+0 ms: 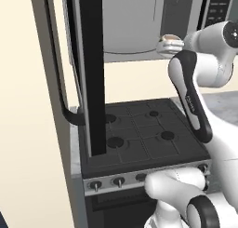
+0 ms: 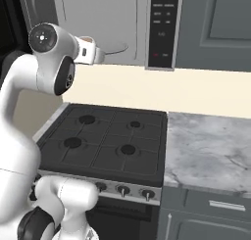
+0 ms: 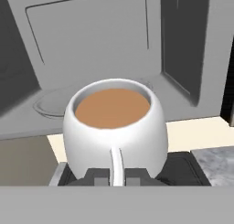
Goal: Pick the cup of tea, navigate to the dining table, and place it on the saucer.
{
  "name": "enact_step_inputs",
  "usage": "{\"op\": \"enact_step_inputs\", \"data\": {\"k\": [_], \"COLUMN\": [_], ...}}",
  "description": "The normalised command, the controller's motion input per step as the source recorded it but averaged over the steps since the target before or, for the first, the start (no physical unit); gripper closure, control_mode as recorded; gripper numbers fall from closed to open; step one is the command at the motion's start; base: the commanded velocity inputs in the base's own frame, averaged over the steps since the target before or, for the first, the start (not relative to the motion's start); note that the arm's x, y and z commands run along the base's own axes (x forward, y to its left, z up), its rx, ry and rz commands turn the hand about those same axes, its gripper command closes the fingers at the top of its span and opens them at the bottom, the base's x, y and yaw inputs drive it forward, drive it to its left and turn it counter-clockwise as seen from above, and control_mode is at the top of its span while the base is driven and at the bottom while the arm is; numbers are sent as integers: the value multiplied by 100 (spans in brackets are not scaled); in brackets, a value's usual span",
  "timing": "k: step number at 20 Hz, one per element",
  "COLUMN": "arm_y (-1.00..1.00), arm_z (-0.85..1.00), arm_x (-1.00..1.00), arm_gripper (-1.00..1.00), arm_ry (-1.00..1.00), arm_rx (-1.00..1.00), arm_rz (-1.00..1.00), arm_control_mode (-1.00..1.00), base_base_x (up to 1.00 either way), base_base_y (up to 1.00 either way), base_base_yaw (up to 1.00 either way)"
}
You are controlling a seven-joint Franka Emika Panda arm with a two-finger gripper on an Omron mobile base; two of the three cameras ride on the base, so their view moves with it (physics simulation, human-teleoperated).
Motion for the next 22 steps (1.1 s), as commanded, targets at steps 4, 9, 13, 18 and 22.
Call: {"op": "enact_step_inputs", "data": {"k": [4,9,13,18,22], "arm_y": [0,0,0,0,0], "arm_z": [0,0,0,0,0], "arm_x": [0,0,0,0,0], "arm_gripper": [100,100,100,100,100], "arm_ry": [0,0,0,0,0], "arm_rx": [0,0,0,0,0], "arm_rz": [0,0,0,0,0], "arm_control_mode": [100,100,100,100,100], "base_base_x": [-100,-92,-33,8,51], "base_base_y": [0,-5,-25,-8,4], "base_base_yaw": [-17,-42,-77,-87,-76]}}
